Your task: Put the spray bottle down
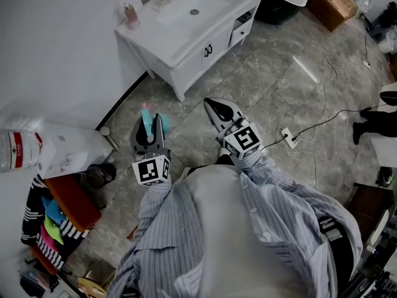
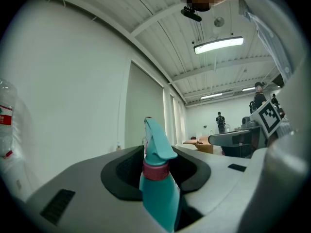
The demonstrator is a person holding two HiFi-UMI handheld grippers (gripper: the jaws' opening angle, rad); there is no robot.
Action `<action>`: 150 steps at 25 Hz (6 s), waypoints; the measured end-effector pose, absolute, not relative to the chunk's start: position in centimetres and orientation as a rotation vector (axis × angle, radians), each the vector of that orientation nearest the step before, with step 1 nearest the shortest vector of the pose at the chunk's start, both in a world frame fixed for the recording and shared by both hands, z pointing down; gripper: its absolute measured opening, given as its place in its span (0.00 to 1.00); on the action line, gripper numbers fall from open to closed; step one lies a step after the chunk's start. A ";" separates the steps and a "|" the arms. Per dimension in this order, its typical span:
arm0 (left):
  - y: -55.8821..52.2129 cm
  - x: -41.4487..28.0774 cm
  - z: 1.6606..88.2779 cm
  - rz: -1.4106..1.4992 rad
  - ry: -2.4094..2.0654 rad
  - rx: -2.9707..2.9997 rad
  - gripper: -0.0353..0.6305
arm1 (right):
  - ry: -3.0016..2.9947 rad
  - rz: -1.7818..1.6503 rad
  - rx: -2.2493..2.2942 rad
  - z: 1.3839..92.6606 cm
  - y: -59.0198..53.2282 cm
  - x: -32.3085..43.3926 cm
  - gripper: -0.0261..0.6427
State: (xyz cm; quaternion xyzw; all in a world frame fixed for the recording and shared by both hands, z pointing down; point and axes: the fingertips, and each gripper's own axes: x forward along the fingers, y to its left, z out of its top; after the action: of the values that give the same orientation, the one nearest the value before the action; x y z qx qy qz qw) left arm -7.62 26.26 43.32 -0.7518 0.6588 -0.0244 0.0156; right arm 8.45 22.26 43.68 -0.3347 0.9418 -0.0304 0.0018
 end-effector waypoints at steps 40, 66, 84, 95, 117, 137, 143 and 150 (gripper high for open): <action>-1.3 -13.0 44.3 -0.059 2.059 -2.310 0.26 | 3.011 -0.114 -0.988 45.3 -4.7 2.3 0.06; -21.2 -23.9 46.1 -0.072 1.960 -2.490 0.26 | 3.022 -0.154 -1.143 46.1 -21.6 -9.4 0.06; -31.6 -25.0 53.8 -0.128 2.132 -2.402 0.26 | 3.145 -0.288 -1.020 52.7 -31.4 -10.1 0.06; -36.9 -26.0 59.7 -0.156 2.166 -2.372 0.26 | 3.178 -0.364 -1.004 57.2 -34.5 -10.5 0.06; -34.7 -25.4 62.8 -0.210 2.155 -2.357 0.27 | 3.217 -0.352 -0.945 57.5 -32.5 -9.9 0.06; -26.4 -24.0 54.6 -0.186 2.094 -2.326 0.06 | 3.128 -0.225 -0.961 50.2 -28.0 -9.8 0.06; -25.3 -22.9 48.4 -0.137 2.046 -2.315 0.06 | 3.076 -0.168 -0.983 47.1 -26.9 -8.9 0.06; -23.9 -21.7 45.1 -0.096 1.991 -2.314 0.06 | 3.028 -0.129 -1.015 45.3 -26.1 -7.7 0.06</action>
State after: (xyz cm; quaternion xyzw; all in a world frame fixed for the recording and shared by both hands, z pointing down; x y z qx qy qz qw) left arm -21.70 -23.94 45.11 -0.7569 0.6513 -0.0315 0.0436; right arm -7.67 -26.06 45.31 -0.3173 0.9471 -0.0404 -0.0274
